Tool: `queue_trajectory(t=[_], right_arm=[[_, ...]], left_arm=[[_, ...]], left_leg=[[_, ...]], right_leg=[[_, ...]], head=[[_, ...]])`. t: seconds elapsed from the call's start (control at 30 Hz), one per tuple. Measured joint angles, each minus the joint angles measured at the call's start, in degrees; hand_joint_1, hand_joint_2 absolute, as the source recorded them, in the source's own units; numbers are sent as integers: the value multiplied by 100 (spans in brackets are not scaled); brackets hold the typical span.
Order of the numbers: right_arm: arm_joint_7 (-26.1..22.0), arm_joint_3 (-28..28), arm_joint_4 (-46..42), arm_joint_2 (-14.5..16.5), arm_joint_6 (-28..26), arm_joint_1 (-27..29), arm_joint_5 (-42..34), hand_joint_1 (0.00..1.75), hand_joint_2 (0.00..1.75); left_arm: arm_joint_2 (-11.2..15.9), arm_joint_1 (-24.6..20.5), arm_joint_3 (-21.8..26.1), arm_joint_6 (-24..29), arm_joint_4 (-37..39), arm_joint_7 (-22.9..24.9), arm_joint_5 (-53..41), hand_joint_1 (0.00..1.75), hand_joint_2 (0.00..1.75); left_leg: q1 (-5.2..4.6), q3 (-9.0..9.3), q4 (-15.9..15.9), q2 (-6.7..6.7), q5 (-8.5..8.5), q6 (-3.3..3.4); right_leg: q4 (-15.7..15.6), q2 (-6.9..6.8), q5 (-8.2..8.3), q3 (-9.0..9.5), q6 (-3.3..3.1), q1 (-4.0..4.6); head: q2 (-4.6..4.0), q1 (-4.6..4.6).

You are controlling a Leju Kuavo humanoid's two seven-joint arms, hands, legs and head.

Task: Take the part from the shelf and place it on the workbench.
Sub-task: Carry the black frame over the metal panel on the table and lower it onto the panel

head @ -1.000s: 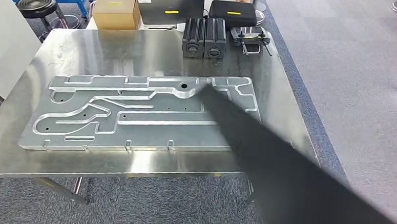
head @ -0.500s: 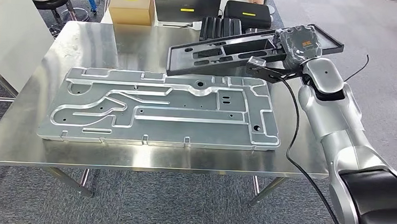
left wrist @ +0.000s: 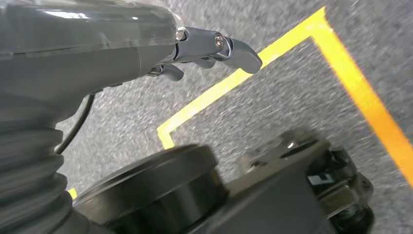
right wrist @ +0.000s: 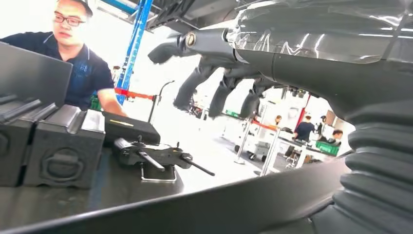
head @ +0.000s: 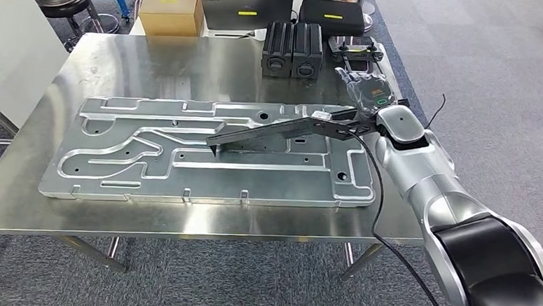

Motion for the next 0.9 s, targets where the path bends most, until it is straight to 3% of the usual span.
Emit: queue_trajectory(t=[0.07,0.2,0.27,0.33,0.37,0.4,0.43,0.5,0.57,0.63,0.73,0.83,0.87,0.9], right_arm=[[-10,0,70,30,-15,-3,-67,0,0],[-21,0,182,56,-32,4,-123,0,0],[-30,0,219,66,-45,6,-152,0,0],[-33,0,257,71,-64,40,-188,0,0],[-33,0,277,72,-74,73,-202,0,0],[-33,0,296,72,-86,108,-211,0,0],[-33,0,311,72,-97,135,-216,0,0],[-32,0,327,72,-117,151,-222,0,0],[-32,0,331,75,-129,145,-228,0,0],[-31,0,341,79,-132,145,-232,0,0],[-32,0,353,97,-135,147,-232,0,0],[-33,0,362,118,-135,154,-233,0,0],[-33,0,368,122,-135,165,-234,0,0],[-33,0,375,127,-134,177,-234,0,0]], left_arm=[[11,60,3,-4,1,9,41,0,0],[42,115,6,-20,2,14,50,0,0],[47,103,7,-23,1,3,52,0,0],[52,96,7,-30,1,-15,58,0,0],[56,97,8,-37,2,-22,62,0,0],[60,98,8,-45,1,-25,66,0,0],[63,96,9,-51,1,-26,69,0,0],[64,86,9,-57,1,-26,69,0,0],[64,72,10,-58,1,-26,69,0,0],[67,65,11,-60,1,-27,69,0,0],[76,60,11,-60,0,-27,69,0,0],[82,61,12,-59,1,-28,69,0,0],[84,67,13,-59,1,-28,69,0,0],[87,73,13,-59,0,-27,69,0,0]], left_leg=[[-4,218,-499,-7,143,41],[-14,234,-593,-20,149,180],[3,237,-625,-11,177,243],[-7,231,-626,-12,183,265],[-14,231,-625,-14,184,268],[-20,232,-623,-16,183,269],[-28,235,-621,-18,182,269],[-47,241,-620,-19,178,264],[-67,230,-618,-18,174,234],[-70,222,-630,-16,174,183],[-77,172,-483,-9,42,96],[-45,-289,538,-6,-474,20],[-28,-455,873,-5,-584,-1],[-13,-538,1024,-4,-588,-19]], right_leg=[[47,11,-20,-21,57,17],[106,5,-60,-72,180,8],[534,-4,-322,-262,223,-1],[1320,-8,-673,-624,248,1],[1616,-8,-756,-768,250,3],[1718,-8,-734,-827,242,5],[1571,-8,-601,-767,221,9],[768,-8,-209,-388,144,31],[140,-16,-5,-93,78,74],[24,-21,0,-50,47,106],[-82,-34,44,11,-30,50],[-120,-50,56,43,-71,33],[-114,-50,52,42,-72,32],[-106,-47,46,41,-71,30]], head=[[0,1],[0,1],[0,2],[0,2],[0,2],[0,2],[0,2],[0,2],[0,2],[0,2],[0,1],[0,0],[0,0],[0,0]])
